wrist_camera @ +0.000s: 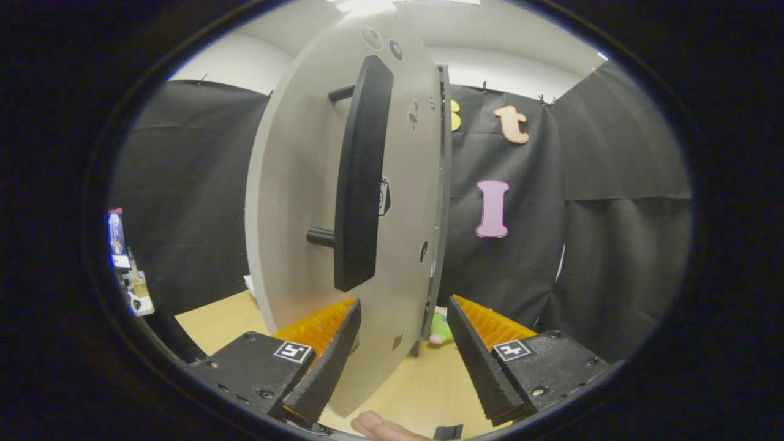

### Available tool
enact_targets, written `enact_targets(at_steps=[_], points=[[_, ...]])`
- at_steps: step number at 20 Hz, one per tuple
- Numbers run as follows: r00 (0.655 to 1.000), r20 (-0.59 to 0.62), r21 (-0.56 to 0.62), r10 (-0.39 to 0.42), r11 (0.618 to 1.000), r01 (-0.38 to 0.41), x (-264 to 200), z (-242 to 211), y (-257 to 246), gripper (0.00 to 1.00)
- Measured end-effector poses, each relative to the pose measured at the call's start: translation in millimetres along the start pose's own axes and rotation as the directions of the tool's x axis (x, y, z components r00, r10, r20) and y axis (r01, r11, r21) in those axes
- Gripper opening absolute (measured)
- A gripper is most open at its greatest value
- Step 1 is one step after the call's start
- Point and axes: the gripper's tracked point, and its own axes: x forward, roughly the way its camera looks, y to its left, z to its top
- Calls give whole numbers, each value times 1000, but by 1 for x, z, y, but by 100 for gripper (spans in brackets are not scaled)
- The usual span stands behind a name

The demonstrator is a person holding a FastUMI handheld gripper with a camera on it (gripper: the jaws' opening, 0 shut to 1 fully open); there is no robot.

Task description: Open the shoe cabinet door, grab the shoes and put them into the shoe cabinet, then close the shoe cabinet door.

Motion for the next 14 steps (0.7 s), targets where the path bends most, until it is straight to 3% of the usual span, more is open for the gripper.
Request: enact_targets(at_steps=[9,14], points=[[1000,7,26,28,999,-28,41,-1,49,93],[993,-26,100,118,988,-115,86,-10,105,93]])
